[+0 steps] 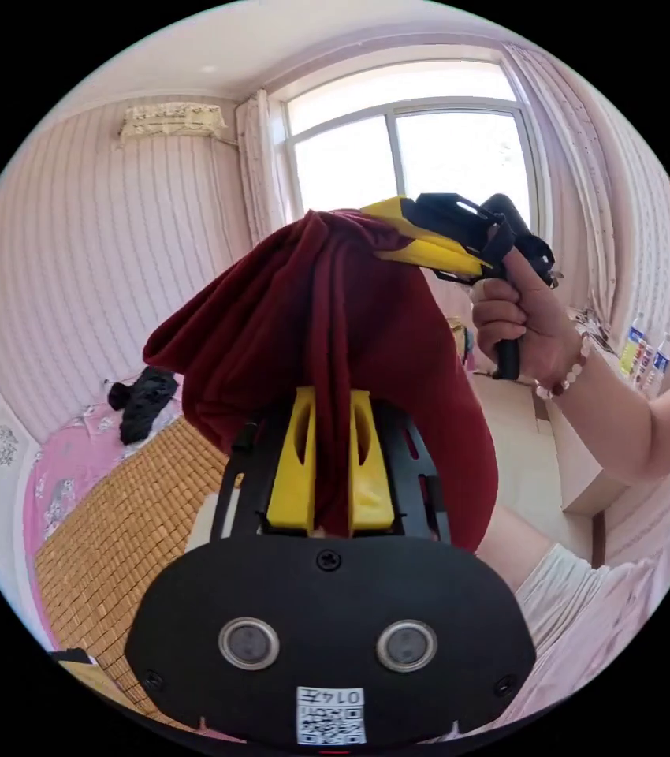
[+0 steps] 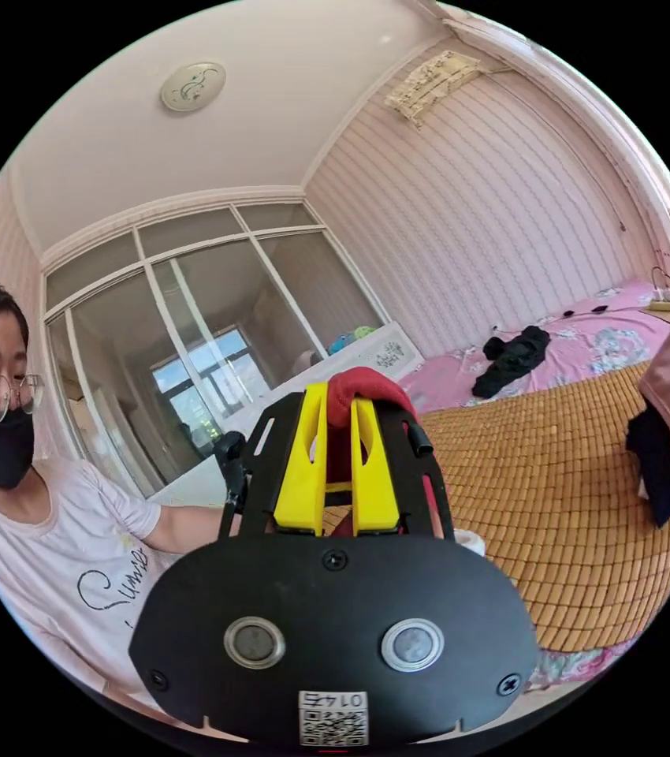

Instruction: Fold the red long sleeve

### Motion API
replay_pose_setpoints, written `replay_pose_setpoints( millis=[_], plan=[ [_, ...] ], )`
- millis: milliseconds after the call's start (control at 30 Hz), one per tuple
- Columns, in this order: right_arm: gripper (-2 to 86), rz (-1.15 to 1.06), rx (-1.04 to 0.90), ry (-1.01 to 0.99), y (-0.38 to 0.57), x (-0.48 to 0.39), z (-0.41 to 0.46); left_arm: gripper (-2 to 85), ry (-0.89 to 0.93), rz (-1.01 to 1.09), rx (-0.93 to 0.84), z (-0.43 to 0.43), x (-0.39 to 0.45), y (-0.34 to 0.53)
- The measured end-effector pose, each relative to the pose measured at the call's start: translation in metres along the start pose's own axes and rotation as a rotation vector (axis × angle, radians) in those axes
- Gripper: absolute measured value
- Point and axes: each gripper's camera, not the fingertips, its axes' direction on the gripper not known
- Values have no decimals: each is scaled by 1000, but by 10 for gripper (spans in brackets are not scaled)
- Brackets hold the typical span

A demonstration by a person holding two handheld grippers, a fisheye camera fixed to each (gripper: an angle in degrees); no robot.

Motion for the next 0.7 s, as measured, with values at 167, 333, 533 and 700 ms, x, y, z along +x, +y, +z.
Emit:
replay_pose_setpoints(
  millis=[167, 333, 533, 700],
  plan=[
    [49, 24, -8, -95, 8, -14, 79, 5, -137, -65, 89, -114, -70, 6],
    [61, 243, -398, 156, 95, 25, 165, -3, -107, -116, -363, -58, -85, 114],
    [41, 380, -713, 391, 167, 41, 222, -4, 44, -305, -581, -9, -77, 229],
    [52, 70, -786, 442, 129, 2, 316, -4, 61, -354, -569, -16, -93, 247]
  ],
)
